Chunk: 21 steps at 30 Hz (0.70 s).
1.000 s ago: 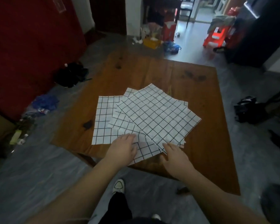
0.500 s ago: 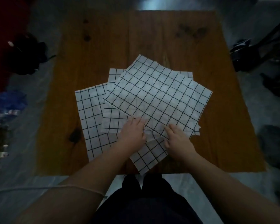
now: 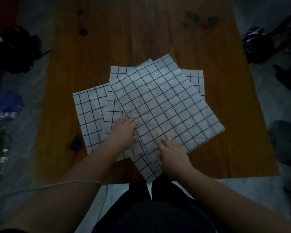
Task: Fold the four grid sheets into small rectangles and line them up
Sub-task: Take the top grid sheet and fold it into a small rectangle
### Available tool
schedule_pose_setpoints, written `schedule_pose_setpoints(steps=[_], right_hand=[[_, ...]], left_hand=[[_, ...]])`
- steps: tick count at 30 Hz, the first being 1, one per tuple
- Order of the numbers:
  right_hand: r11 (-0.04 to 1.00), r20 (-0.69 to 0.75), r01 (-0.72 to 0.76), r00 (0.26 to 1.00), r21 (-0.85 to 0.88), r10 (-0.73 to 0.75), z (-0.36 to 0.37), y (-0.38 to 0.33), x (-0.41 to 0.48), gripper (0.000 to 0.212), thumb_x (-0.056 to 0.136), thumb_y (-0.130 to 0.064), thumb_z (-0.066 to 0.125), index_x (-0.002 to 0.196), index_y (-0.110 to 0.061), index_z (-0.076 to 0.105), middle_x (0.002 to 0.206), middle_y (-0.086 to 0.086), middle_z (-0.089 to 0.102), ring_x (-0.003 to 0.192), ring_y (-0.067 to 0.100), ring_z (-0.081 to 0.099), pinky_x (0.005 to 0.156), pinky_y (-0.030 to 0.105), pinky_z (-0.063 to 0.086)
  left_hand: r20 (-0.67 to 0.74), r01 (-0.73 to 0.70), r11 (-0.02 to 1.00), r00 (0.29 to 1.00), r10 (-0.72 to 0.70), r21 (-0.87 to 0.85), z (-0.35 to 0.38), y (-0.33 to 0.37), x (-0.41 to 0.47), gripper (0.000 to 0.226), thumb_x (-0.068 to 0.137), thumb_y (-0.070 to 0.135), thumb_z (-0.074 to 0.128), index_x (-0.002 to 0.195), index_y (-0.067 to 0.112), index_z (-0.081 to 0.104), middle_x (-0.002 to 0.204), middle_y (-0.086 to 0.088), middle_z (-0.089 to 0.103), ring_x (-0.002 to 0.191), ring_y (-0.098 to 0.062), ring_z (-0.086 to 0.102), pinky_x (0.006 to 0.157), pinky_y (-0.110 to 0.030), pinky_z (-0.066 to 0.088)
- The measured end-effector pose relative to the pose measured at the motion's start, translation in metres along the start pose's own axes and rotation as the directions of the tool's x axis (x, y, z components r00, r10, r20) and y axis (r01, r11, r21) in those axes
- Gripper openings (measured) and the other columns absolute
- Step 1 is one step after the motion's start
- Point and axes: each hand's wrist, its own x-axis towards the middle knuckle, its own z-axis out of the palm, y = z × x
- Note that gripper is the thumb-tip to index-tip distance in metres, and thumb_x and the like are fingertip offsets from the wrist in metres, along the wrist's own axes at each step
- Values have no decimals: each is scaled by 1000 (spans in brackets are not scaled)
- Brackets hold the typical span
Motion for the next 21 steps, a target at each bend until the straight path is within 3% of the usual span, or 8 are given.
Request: schedule_pose_setpoints(steps=[6,11,14,17,21], right_hand=[[992,8,128,992,14,-128,12,-47,6,66,101,-32,44,160,-21,17,163,4,29,146,26,27,121,43,22],[986,-9,165,986,6,-165,24,-73,5,71,101,-33,47,161,-25,10,168,3,17,153,24,14,123,41,11],[988,-35,149,988,34,-148,28,-72,0,68,102,-31,46,161,-24,12,168,3,15,155,22,10,123,39,7],[982,-94,142,987,126,-131,25,-59,-10,63,100,-26,48,159,-22,25,166,1,24,153,19,17,124,36,11],[982,-184,27,983,189,8,17,-18,-45,58,96,-19,53,152,-20,39,157,-1,38,146,18,32,122,37,28]], left_hand=[[-13,101,994,995,-101,41,-2,-43,-7,58,100,38,44,155,36,27,167,-5,13,154,-32,1,124,-48,8],[-9,126,982,992,-126,138,-3,-44,-20,67,102,40,39,160,23,11,168,-12,3,154,-34,-5,126,-47,1],[-66,109,991,992,-104,76,5,-32,-30,68,102,38,39,160,15,11,167,-15,8,154,-32,-2,126,-47,3],[-92,-16,999,996,12,-44,20,-13,-53,66,99,31,47,157,14,21,166,-10,14,154,-28,1,126,-42,2],[-69,-88,984,995,79,-152,43,10,-86,61,100,24,47,156,15,25,166,-6,19,154,-26,4,125,-39,6]])
